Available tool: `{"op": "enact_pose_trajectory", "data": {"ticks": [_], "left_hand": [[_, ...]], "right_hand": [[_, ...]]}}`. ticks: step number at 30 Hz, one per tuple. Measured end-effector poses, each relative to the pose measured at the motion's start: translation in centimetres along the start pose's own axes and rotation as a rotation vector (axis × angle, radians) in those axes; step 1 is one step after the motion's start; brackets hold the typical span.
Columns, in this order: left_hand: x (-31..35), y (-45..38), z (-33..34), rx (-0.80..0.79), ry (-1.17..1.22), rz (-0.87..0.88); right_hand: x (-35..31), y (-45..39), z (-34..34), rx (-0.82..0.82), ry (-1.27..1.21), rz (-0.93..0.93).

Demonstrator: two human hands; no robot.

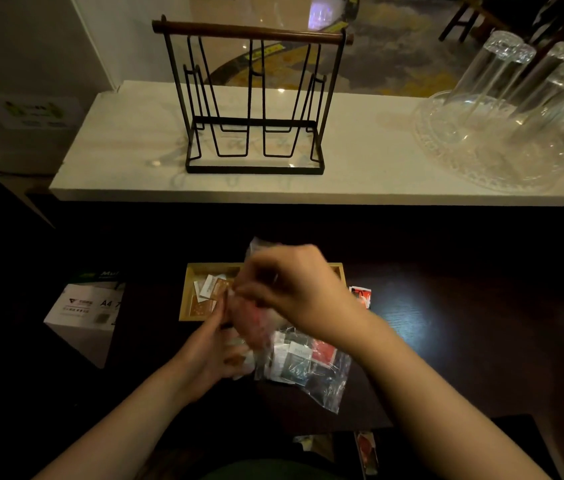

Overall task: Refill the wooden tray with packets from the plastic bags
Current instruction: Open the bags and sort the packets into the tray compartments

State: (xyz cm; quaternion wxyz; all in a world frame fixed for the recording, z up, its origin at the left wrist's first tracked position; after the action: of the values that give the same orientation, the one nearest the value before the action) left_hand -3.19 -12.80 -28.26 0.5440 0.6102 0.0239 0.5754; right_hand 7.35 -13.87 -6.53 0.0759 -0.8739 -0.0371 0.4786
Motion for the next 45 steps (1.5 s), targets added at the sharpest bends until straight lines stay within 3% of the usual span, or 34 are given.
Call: {"op": "enact_pose_trajectory", "data": {"ticks": [2,4,11,15,22,45], "left_hand": [[0.5,0.0,0.8,-0.105,0.25,0.008],[1.8,0.1,-0.2,0.01,0.323,0.057],[8.9,2.8,-5.8,0.656,-0.464,0.397],[12.3,3.9,-6.2,0.838,-0.742,0.539],[14.8,4.1,-4.7,0.887,-0.894,0.61],[17.7,3.1,2.0,0.793,-0.882,0.863]], "right_hand": [[0.1,-0.7,-2.0,0.059,-0.185,0.02],[2.2,-1.0,-3.7,0.126,-0.233,0.089],[8.9,0.0,-5.7,0.188,0.228,0.19],[10.3,0.1,-5.7,0.204,0.281,0.163],[12.8,1.1,-6.1,0.218,0.199,0.182],[19.6,3.7,-7.2,0.286,0.182,0.331]]}}
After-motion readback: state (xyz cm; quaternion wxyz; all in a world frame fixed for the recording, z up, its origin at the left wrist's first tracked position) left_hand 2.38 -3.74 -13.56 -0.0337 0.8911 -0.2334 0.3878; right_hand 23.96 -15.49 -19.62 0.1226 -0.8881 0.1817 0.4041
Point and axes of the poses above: each hand's wrist, its own y-axis away from the middle knuckle, its own z-axis out of the palm, x = y × z, the point moved 9 cm from there along -y, towards the middle knuckle, and after that the axes turned 11 degrees about -y, right-handed, at the moved point
